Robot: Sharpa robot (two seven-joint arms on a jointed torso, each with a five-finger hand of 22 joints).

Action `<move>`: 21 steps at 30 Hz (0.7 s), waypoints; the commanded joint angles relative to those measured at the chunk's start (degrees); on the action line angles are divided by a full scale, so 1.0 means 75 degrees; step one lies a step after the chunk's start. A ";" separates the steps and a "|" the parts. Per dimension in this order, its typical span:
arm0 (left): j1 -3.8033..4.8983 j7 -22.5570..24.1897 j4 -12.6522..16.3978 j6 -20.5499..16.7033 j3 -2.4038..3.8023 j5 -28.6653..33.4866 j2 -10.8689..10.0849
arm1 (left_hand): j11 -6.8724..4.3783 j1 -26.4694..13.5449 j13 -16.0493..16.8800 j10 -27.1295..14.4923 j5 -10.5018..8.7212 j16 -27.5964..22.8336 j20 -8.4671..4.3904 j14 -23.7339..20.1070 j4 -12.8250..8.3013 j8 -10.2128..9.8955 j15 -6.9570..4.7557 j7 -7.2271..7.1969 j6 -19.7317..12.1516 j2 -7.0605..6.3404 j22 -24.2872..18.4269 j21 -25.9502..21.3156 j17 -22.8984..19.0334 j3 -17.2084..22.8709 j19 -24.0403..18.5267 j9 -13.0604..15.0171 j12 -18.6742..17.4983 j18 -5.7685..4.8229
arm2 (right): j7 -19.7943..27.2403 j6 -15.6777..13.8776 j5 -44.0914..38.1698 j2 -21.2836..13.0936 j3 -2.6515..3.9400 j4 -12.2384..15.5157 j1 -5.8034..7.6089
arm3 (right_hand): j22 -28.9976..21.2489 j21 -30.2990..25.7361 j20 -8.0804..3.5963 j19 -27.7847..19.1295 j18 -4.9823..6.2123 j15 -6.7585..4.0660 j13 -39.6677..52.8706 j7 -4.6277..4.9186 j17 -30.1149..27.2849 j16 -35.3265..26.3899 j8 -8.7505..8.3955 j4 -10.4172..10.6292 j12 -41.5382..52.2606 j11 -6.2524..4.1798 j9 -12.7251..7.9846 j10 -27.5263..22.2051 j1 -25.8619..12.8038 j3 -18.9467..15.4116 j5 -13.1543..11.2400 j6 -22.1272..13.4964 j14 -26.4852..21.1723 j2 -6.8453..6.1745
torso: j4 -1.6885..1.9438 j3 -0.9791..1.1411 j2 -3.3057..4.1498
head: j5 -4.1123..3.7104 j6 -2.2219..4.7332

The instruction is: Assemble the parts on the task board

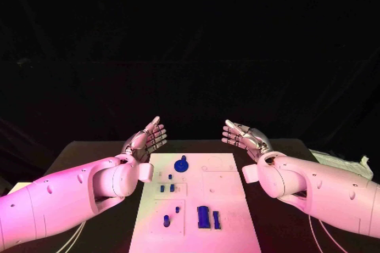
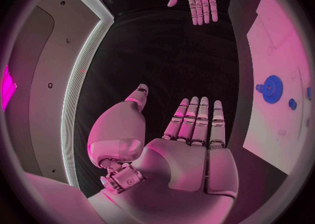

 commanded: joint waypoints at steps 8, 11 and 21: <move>-0.0358 0.0791 0.0749 -0.2398 0.0153 -0.1169 -0.0004 | -0.0413 -0.2707 -0.0038 -0.2131 -0.0140 -0.0965 -0.0516 -0.1849 -0.0031 -0.0080 -0.0301 -0.0713 -0.2014 0.0137 -0.0822 -0.0058 -0.0108 -0.0676 -0.1457 -0.0039 -0.0075 -0.0938 | 0.1028 -0.1984 0.1127 -0.0130 -0.0145 0.0954 -0.0061 | -0.1039 -0.0562 -0.0599 -0.2117 -0.0880 -0.0043 -0.0046 -0.0692 -0.0278 -0.0221 -0.0054 -0.0093 -0.0080 -0.0191 -0.0218 -0.2236 -0.3012 -0.0148 -0.0361 -0.1928 -0.2295 0.0018 | 0.0078 0.0079 -0.0129 | -0.0001 0.0087; -0.0389 0.0829 0.0812 -0.2534 0.0167 -0.1230 -0.0005 | -0.0413 -0.2986 -0.0038 -0.2350 -0.0140 -0.0965 -0.1058 -0.2040 -0.0031 -0.0080 -0.0301 -0.0713 -0.2221 0.0137 -0.0908 -0.0058 -0.0108 -0.0742 -0.1601 -0.0039 -0.0075 -0.0938 | 0.1047 -0.2026 0.1150 -0.0135 -0.0151 0.0987 -0.0063 | -0.1039 -0.1152 -0.0599 -0.2335 -0.0880 -0.0043 -0.0046 -0.0692 -0.0278 -0.0221 -0.0054 -0.0093 -0.0080 -0.0191 -0.0218 -0.2464 -0.3322 -0.0148 -0.0361 -0.2125 -0.2530 0.0018 | 0.0078 0.0079 -0.0129 | -0.0001 0.0087; -0.0397 0.0839 0.0828 -0.2570 0.0171 -0.1247 -0.0006 | -0.0413 -0.3859 -0.0038 -0.3038 -0.0140 -0.0965 -0.1058 -0.2638 -0.0031 -0.0080 -0.0301 -0.0713 -0.2874 0.0137 -0.1677 -0.0058 -0.0108 -0.1375 -0.2064 -0.0039 -0.0075 -0.0938 | 0.1047 -0.2026 0.1150 -0.0135 -0.0151 0.0987 -0.0063 | -0.1039 -0.1152 -0.0599 -0.3015 -0.0880 -0.0043 -0.0046 -0.0692 -0.0278 -0.0221 -0.0054 -0.0093 -0.0080 -0.0191 -0.0218 -0.3186 -0.4295 -0.0148 -0.0361 -0.2751 -0.3272 0.0018 | 0.0078 0.0079 -0.0129 | -0.0001 0.0087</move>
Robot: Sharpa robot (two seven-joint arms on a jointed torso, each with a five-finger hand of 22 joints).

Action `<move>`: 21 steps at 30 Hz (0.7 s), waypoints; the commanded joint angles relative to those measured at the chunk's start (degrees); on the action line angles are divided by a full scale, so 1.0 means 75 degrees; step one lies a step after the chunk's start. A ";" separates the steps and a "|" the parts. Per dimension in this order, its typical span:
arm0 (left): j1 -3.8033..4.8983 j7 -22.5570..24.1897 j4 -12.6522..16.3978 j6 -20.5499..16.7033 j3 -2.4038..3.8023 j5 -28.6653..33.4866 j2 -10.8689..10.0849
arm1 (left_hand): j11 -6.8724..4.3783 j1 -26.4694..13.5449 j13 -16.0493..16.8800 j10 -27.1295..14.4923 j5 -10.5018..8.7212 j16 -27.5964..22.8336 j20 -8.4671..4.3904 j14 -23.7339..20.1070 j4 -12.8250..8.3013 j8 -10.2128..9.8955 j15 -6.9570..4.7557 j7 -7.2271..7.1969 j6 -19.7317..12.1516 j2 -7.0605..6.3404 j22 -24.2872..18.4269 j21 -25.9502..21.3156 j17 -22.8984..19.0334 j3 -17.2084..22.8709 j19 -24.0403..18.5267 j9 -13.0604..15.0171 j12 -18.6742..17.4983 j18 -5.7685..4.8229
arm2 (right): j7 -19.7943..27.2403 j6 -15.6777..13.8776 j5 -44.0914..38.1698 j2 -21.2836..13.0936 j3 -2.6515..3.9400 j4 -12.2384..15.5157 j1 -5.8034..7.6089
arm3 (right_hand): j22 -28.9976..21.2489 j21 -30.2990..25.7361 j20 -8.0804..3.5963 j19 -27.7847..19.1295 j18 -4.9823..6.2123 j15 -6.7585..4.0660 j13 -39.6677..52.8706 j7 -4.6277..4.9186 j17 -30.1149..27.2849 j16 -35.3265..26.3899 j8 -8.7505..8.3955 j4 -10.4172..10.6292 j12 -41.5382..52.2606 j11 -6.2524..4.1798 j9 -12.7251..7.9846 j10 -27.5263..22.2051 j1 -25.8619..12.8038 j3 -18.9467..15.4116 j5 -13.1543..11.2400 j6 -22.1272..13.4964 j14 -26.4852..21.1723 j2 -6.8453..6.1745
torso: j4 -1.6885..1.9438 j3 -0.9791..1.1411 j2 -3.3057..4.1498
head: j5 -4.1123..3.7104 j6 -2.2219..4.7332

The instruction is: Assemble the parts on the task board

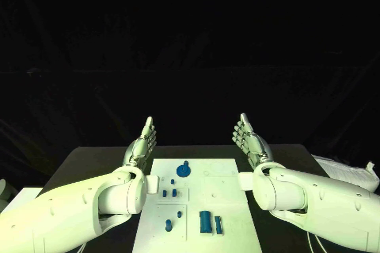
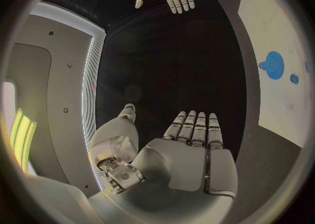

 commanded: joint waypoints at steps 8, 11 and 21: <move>-0.0001 0.0219 0.0021 -0.0209 0.0009 -0.0195 0.0007 | -0.0014 -0.1150 -0.0008 -0.0910 -0.0050 -0.0087 -0.0106 -0.0787 -0.0006 -0.0051 -0.0005 -0.0022 -0.0853 0.0003 -0.0665 -0.0027 -0.0011 -0.0363 -0.0617 -0.0009 -0.0051 -0.0142 | 0.0200 -0.0126 0.0065 0.0003 0.0001 0.0014 -0.0004 | -0.0110 -0.0165 -0.0017 -0.0925 -0.0163 -0.0005 -0.0011 -0.0024 -0.0016 -0.0058 -0.0054 0.0001 -0.0050 -0.0002 -0.0018 -0.0967 -0.1316 -0.0052 -0.0039 -0.0841 -0.1003 -0.0002 | 0.0000 0.0001 -0.0001 | 0.0001 0.0000; -0.0001 0.0219 0.0021 -0.0209 0.0009 -0.0195 0.0007 | -0.0014 -0.1284 -0.0008 -0.1019 -0.0050 -0.0087 -0.0106 -0.0869 -0.0006 -0.0051 -0.0005 -0.0022 -0.0953 0.0003 -0.0665 -0.0027 -0.0011 -0.0363 -0.0675 -0.0009 -0.0051 -0.0142 | 0.0200 -0.0126 0.0065 0.0003 0.0001 0.0014 -0.0004 | -0.0110 -0.0165 -0.0017 -0.1023 -0.0163 -0.0005 -0.0011 -0.0024 -0.0016 -0.0058 -0.0054 0.0001 -0.0050 -0.0002 -0.0018 -0.1083 -0.1462 -0.0052 -0.0039 -0.0938 -0.1113 -0.0002 | 0.0000 0.0001 -0.0001 | 0.0001 0.0000; -0.0001 0.0219 0.0021 -0.0209 0.0009 -0.0195 0.0007 | -0.0014 -0.1611 -0.0008 -0.1283 -0.0050 -0.0087 -0.0106 -0.1597 -0.0006 -0.0051 -0.0005 -0.0022 -0.1188 0.0003 -0.0665 -0.0027 -0.0011 -0.0363 -0.1275 -0.0009 -0.0051 -0.0142 | 0.0200 -0.0126 0.0065 0.0003 0.0001 0.0014 -0.0004 | -0.0110 -0.0165 -0.0017 -0.1846 -0.0163 -0.0005 -0.0011 -0.0024 -0.0016 -0.0058 -0.0054 0.0001 -0.0050 -0.0002 -0.0018 -0.1946 -0.2638 -0.0052 -0.0039 -0.1688 -0.2003 -0.0002 | 0.0000 0.0001 -0.0001 | 0.0001 0.0000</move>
